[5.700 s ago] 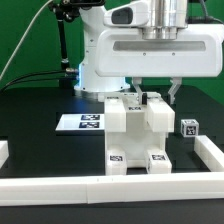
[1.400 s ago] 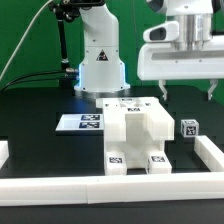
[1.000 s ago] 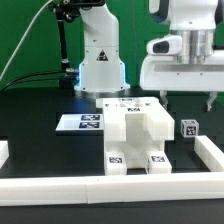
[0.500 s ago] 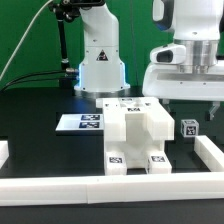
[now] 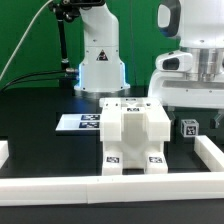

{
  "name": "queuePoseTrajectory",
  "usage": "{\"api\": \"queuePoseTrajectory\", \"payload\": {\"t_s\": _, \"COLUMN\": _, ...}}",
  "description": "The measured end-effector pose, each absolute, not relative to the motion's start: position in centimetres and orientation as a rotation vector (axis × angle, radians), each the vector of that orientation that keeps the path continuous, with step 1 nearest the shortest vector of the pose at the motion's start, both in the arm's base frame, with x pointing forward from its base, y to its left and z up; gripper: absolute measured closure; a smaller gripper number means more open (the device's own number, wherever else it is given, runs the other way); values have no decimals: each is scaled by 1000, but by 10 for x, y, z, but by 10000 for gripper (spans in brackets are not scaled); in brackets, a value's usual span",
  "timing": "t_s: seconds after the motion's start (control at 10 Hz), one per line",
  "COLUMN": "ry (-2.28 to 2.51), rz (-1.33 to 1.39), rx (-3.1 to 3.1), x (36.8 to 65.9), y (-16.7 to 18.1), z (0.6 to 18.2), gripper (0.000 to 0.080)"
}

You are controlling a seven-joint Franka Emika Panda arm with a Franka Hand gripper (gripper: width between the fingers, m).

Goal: Assemble chair

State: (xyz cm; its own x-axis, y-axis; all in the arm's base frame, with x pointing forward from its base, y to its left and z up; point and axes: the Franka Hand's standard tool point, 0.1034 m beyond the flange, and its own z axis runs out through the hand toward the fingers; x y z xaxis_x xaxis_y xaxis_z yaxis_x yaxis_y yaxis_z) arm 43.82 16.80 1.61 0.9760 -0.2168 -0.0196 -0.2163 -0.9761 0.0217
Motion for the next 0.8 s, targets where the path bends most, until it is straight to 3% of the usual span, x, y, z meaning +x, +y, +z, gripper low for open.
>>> {"api": "queuePoseTrajectory", "payload": {"t_s": 0.3, "ry": -339, "rz": -36, "rx": 3103, "x": 438, "y": 168, "z": 16, "gripper": 151}}
{"api": "queuePoseTrajectory", "payload": {"t_s": 0.5, "ry": -339, "rz": -36, "rx": 3103, "x": 438, "y": 168, "z": 16, "gripper": 413}}
{"api": "queuePoseTrajectory", "payload": {"t_s": 0.6, "ry": -339, "rz": -35, "rx": 3103, "x": 438, "y": 168, "z": 16, "gripper": 413}}
{"api": "queuePoseTrajectory", "payload": {"t_s": 0.7, "ry": -339, "rz": -35, "rx": 3103, "x": 438, "y": 168, "z": 16, "gripper": 519}}
{"api": "queuePoseTrajectory", "payload": {"t_s": 0.8, "ry": -339, "rz": -35, "rx": 3103, "x": 438, "y": 168, "z": 16, "gripper": 519}}
